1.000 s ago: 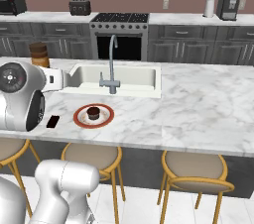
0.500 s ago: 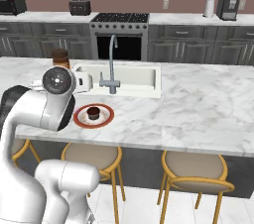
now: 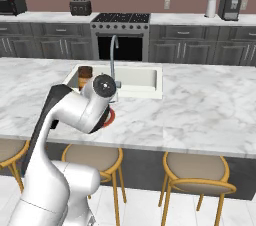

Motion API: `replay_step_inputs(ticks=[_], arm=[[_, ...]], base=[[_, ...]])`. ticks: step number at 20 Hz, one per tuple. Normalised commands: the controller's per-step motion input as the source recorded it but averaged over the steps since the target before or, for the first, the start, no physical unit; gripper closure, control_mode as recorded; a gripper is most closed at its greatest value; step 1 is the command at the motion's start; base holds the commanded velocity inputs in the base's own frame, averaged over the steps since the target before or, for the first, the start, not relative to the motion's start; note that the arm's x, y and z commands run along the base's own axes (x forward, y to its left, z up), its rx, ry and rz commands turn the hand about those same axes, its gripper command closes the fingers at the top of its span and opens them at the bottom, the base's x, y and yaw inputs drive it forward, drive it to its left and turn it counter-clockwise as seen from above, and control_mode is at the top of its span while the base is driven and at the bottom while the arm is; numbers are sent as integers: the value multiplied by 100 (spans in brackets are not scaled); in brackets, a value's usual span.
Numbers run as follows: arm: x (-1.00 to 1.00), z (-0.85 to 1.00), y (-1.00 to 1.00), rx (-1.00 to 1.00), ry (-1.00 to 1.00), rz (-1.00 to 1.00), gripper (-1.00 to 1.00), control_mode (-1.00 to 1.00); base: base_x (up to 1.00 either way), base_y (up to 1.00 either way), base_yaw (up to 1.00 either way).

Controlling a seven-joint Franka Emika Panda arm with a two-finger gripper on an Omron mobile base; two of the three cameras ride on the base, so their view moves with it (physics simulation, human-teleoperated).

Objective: Take the cinnamon bottle from the cabinet and place it on the dining table, next to the plate with the cupcake. Then take the chocolate from the dining counter and place it on the cupcake plate.

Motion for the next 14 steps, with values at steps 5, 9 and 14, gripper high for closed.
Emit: replay_step_inputs(ticks=[5,9,14], arm=[[23,-69,-37,1,3,8,100,-100],[39,-36,-18,3,0,0,100,-100],[50,-48,-7,0,8,0,100,-100]], base=[[0,0,0],[0,0,0],[0,0,0]])
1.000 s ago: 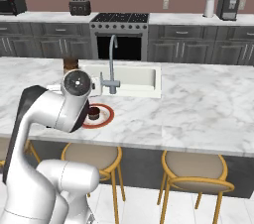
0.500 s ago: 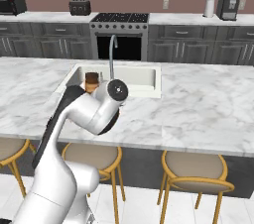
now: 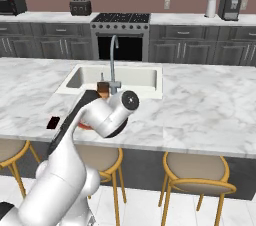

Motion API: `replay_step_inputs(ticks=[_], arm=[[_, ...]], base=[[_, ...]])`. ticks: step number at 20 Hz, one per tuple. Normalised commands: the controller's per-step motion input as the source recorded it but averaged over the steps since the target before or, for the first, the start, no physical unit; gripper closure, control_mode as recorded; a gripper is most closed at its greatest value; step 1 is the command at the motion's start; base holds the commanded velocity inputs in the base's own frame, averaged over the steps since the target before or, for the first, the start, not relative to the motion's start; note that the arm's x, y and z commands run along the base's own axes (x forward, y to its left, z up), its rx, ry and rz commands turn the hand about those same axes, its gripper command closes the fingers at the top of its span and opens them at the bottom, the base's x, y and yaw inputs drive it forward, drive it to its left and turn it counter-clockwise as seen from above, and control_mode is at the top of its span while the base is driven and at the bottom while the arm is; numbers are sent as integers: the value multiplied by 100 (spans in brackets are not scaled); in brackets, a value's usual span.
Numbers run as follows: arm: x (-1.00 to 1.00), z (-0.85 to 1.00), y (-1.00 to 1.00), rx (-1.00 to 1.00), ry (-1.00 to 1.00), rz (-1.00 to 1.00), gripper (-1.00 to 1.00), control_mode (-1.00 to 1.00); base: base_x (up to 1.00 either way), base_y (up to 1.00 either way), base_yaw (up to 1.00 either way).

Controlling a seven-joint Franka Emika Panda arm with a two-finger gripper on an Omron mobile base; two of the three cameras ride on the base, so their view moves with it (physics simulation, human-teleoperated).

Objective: Take the cinnamon bottle from the cabinet and place it on the dining table, next to the plate with the cupcake. Then take the chocolate from the dining counter and place it on the cupcake plate.

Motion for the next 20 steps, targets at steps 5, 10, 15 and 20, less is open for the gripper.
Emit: replay_step_inputs(ticks=[5,10,15,20], arm=[[60,-29,-11,0,26,8,100,-100],[27,-37,-15,3,5,18,100,-100],[19,-32,-13,1,-19,15,100,-100],[22,-36,-1,0,-32,12,100,-100]], base=[[0,0,0],[0,0,0],[0,0,0],[0,0,0]])
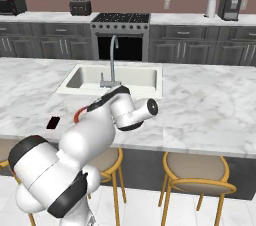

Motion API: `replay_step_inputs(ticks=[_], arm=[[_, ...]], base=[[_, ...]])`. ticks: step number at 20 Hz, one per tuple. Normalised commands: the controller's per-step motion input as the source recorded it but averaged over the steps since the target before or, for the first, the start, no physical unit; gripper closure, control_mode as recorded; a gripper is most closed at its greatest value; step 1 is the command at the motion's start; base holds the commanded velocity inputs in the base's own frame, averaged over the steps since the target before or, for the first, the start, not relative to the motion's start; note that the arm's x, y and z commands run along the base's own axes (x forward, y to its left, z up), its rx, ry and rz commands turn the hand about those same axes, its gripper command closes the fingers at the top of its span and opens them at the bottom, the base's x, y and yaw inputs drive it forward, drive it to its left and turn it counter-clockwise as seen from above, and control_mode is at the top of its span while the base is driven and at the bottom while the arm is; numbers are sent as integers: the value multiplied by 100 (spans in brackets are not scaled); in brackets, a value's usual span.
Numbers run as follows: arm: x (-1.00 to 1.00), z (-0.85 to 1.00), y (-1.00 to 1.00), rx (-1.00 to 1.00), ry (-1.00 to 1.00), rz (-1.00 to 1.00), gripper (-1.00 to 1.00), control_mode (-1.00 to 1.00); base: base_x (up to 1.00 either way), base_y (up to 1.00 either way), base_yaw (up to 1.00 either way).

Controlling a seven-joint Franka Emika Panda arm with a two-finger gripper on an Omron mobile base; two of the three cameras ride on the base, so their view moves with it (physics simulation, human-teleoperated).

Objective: Take the cinnamon bottle from the cabinet and place it on the dining table, next to the plate with the cupcake. Then take the chocolate from the dining counter and place it on the cupcake plate.

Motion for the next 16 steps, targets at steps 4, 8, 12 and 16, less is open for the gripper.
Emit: replay_step_inputs(ticks=[4,8,12,16], arm=[[33,-20,-7,0,-10,11,100,-100],[36,-14,-3,0,-1,12,100,-100],[31,-18,-8,0,0,12,100,-100],[19,-23,-9,2,0,10,100,-100]], base=[[0,0,0],[0,0,0],[0,0,0],[0,0,0]])
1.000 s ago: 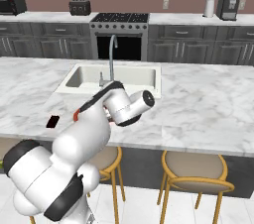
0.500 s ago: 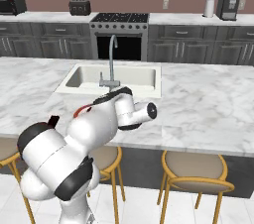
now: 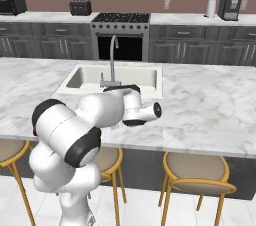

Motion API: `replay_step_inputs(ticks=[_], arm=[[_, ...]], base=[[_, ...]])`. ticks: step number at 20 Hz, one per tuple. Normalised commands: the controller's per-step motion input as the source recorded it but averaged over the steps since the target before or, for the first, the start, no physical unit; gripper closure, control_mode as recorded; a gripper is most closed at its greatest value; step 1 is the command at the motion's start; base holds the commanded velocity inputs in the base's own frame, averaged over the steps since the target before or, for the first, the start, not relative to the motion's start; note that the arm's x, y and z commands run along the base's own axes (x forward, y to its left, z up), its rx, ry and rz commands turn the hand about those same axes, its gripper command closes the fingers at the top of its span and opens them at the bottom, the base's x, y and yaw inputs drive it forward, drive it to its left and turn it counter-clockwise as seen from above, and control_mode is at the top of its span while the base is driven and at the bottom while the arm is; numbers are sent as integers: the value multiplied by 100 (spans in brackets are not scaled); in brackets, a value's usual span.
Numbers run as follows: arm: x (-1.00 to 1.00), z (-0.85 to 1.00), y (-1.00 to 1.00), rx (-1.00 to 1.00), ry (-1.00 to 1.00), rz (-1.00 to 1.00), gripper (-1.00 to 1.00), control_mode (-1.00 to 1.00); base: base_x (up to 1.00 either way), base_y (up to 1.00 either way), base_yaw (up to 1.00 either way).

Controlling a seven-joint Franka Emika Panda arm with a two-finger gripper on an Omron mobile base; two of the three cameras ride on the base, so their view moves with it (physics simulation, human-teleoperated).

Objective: Take the cinnamon bottle from the cabinet and place it on the dining table, next to the plate with the cupcake. Then take the chocolate from the dining counter and place it on the cupcake plate.

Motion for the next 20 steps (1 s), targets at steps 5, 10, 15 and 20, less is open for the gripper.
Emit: replay_step_inputs(ticks=[5,10,15,20], arm=[[18,-26,-4,4,0,1,100,-100],[26,-16,0,5,0,0,100,-100],[16,-17,-9,3,0,0,100,-100],[18,-15,-9,1,0,0,100,-100]], base=[[0,0,0],[0,0,0],[0,0,0],[0,0,0]])
